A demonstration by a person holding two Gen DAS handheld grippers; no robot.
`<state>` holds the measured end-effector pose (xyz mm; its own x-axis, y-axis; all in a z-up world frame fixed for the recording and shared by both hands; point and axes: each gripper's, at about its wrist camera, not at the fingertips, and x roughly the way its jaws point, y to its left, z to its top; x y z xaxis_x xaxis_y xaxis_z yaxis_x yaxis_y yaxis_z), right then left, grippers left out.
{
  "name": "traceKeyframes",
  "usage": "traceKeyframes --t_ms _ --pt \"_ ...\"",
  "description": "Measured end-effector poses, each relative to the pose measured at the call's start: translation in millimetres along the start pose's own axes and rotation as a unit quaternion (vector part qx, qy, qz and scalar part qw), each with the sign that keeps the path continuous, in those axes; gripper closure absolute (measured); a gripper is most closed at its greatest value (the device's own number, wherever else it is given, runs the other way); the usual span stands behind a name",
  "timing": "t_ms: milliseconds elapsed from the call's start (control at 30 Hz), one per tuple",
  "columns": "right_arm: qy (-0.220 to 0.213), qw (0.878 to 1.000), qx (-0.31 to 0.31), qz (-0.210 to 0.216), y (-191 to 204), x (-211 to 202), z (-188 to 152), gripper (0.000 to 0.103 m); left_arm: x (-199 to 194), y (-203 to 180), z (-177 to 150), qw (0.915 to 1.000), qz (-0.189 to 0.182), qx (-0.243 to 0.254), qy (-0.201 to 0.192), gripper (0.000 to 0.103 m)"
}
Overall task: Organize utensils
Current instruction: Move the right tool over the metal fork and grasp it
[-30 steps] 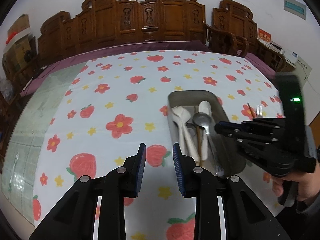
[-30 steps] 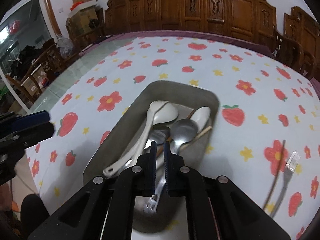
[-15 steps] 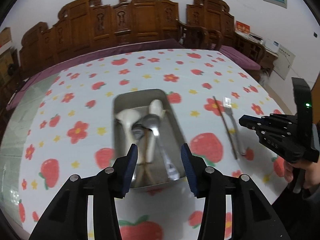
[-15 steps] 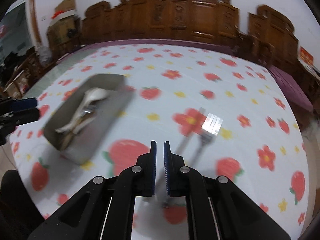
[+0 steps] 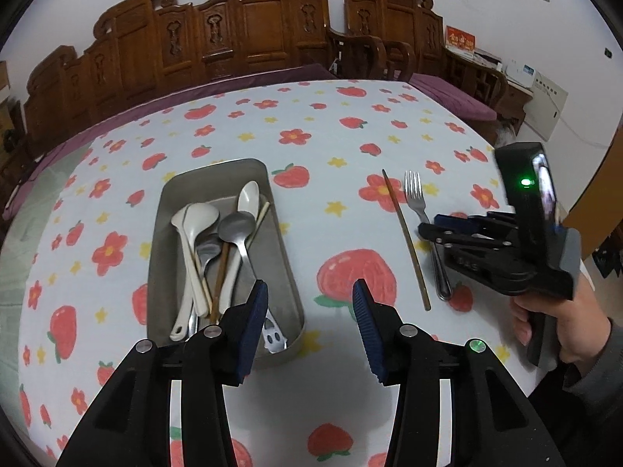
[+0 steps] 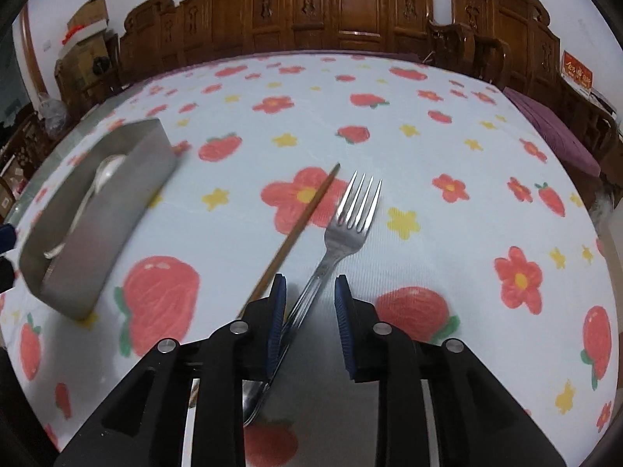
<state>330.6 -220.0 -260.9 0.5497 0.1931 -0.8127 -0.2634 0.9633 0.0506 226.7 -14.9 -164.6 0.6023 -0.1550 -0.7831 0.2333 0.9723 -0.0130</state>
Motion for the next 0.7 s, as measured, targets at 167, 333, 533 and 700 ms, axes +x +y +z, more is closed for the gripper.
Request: traceKeyframes --t_ms 167,333,533,700 --pt "0.011 1.000 -0.019 -0.020 4.7 3.1 2.6 0.077 4.4 -6.9 0.2 1.0000 -0.001 0.001 0.002 0.060" --pt "0.031 0.999 -0.011 -0.017 -9.3 -0.9 1.1 0.092 12.2 -20.7 3.2 1.0000 -0.006 0.005 0.001 0.060" --pt "0.036 0.999 -0.001 -0.009 -26.9 -7.9 -5.0 0.095 26.9 -36.4 8.0 0.9998 -0.017 0.008 0.001 0.060" --pt "0.030 0.999 0.001 -0.018 -39.8 -14.6 -7.7 0.095 44.1 -52.6 12.6 0.9994 -0.033 0.013 0.004 0.060"
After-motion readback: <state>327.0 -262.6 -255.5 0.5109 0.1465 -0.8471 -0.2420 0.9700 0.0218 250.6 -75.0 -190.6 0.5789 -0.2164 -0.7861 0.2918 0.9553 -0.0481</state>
